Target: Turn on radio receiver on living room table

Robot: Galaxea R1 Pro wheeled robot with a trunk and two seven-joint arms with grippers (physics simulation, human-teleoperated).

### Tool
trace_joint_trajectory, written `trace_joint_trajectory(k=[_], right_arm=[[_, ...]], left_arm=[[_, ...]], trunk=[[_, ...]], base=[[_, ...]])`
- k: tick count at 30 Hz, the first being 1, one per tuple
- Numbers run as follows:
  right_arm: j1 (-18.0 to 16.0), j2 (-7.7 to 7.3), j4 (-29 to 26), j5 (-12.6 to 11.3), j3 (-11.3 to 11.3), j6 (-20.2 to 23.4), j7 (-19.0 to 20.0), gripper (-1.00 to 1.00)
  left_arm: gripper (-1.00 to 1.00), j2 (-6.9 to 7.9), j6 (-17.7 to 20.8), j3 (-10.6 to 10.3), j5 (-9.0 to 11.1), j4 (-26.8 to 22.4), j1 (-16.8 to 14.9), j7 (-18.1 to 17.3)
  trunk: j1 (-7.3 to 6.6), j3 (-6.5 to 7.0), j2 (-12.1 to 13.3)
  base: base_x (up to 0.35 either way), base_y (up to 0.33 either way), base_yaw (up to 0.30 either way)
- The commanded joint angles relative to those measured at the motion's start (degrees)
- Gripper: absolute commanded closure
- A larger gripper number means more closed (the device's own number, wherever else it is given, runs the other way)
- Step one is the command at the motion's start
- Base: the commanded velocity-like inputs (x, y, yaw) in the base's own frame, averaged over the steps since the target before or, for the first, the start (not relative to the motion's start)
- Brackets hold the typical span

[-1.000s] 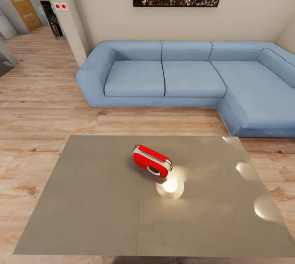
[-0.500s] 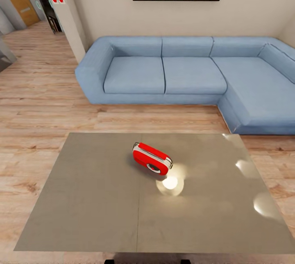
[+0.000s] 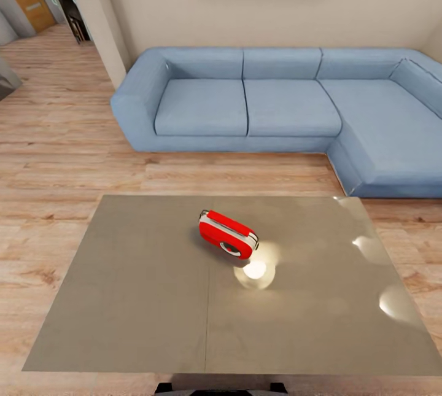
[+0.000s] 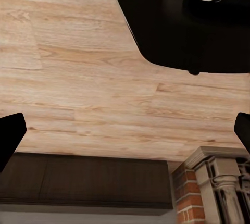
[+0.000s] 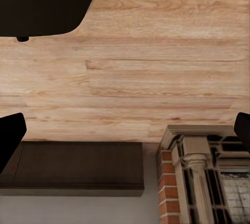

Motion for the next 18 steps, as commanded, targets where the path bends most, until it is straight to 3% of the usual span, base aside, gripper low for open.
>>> trace_joint_trajectory(k=[1,18], right_arm=[[0.0,0.00,0.0,0.0,0.0,0.0,0.0,-1.00],[0.0,0.00,0.0,0.0,0.0,0.0,0.0,-1.00]], left_arm=[[-1.00,0.00,0.0,0.0,0.0,0.0,0.0,0.0],[-1.00,0.00,0.0,0.0,0.0,0.0,0.0,0.0]], trunk=[[0.00,-0.10,0.0],[0.00,-1.67,0.0]], base=[[0.000,0.000,0.000],[0.000,0.000,0.000]])
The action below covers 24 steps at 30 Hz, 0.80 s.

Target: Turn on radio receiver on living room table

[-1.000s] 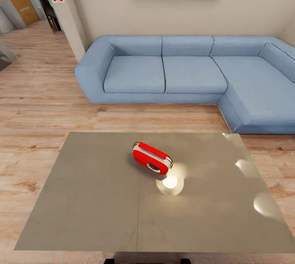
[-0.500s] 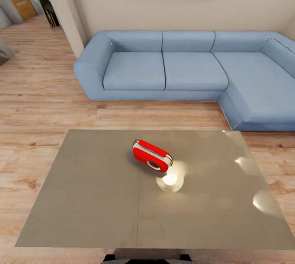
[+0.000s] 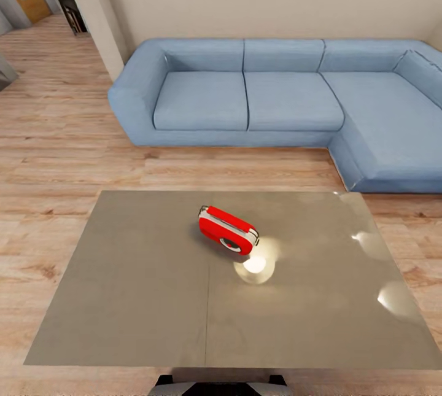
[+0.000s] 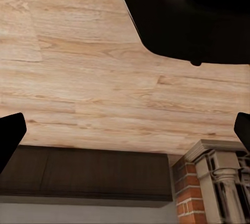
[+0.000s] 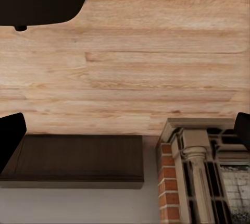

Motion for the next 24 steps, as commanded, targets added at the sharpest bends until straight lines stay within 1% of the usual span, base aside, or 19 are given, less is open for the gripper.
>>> trace_joint_trajectory(k=[1,24], right_arm=[[0.0,0.00,0.0,0.0,0.0,0.0,0.0,-1.00],[0.0,0.00,0.0,0.0,0.0,0.0,0.0,-1.00]], left_arm=[[-1.00,0.00,0.0,0.0,0.0,0.0,0.0,0.0],[-1.00,0.00,-0.2,0.0,0.0,0.0,0.0,0.0]], trunk=[[0.00,-0.10,0.0],[0.00,-2.23,0.0]], base=[[0.000,0.000,0.000],[0.000,0.000,0.000]])
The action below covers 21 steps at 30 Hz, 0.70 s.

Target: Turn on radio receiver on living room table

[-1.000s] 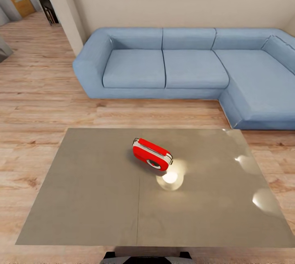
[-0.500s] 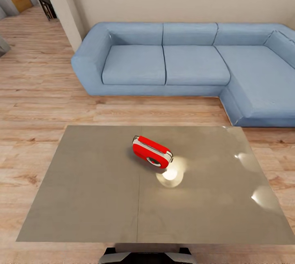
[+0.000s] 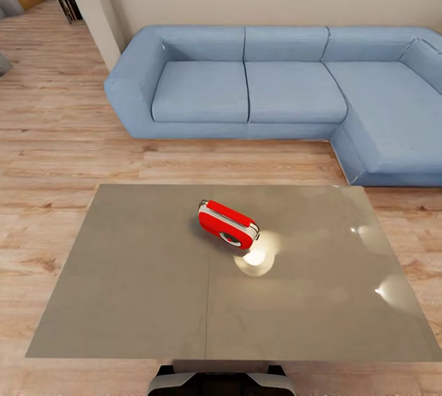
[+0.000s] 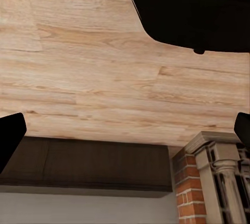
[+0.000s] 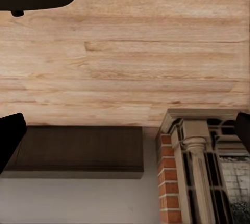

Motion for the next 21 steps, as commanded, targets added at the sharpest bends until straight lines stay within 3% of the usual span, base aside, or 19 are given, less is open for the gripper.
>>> trace_joint_trajectory(k=[1,21], right_arm=[[0.0,0.00,0.0,0.0,0.0,0.0,0.0,-1.00],[0.0,0.00,0.0,0.0,0.0,0.0,0.0,-1.00]], left_arm=[[-1.00,0.00,0.0,0.0,0.0,0.0,0.0,0.0],[-1.00,-0.08,0.0,0.0,0.0,0.0,0.0,0.0]], trunk=[[0.00,-0.10,0.0],[0.00,-1.95,0.0]], base=[[0.000,0.000,0.000],[0.000,0.000,0.000]])
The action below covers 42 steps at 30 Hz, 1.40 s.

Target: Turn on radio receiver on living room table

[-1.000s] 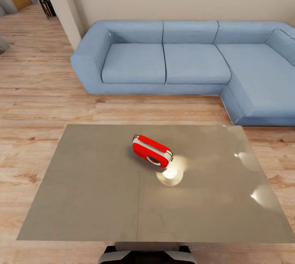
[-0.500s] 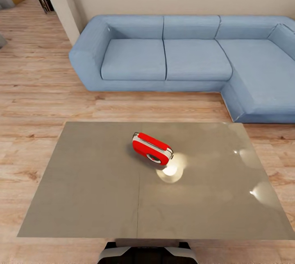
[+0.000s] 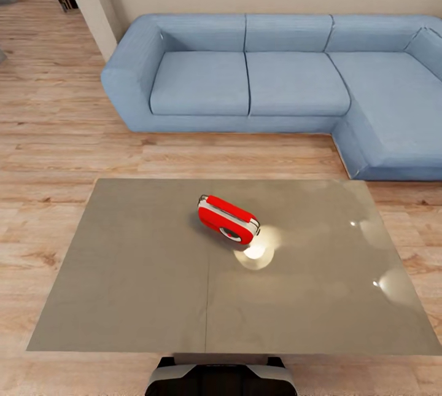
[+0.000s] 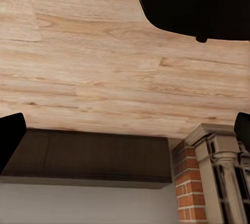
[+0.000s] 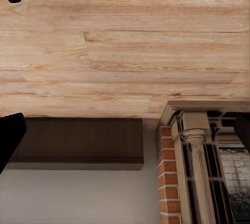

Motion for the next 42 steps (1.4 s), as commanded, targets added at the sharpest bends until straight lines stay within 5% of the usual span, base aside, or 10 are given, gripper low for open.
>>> trace_joint_trajectory(k=[1,42], right_arm=[[0.0,0.00,0.0,0.0,0.0,0.0,0.0,-1.00],[0.0,0.00,0.0,0.0,0.0,0.0,0.0,-1.00]], left_arm=[[-1.00,0.02,0.0,0.0,0.0,0.0,0.0,0.0],[-1.00,0.01,0.0,0.0,0.0,0.0,0.0,0.0]], trunk=[[0.00,-0.10,0.0],[0.00,-3.90,0.0]], base=[[0.000,0.000,0.000],[0.000,0.000,0.000]])
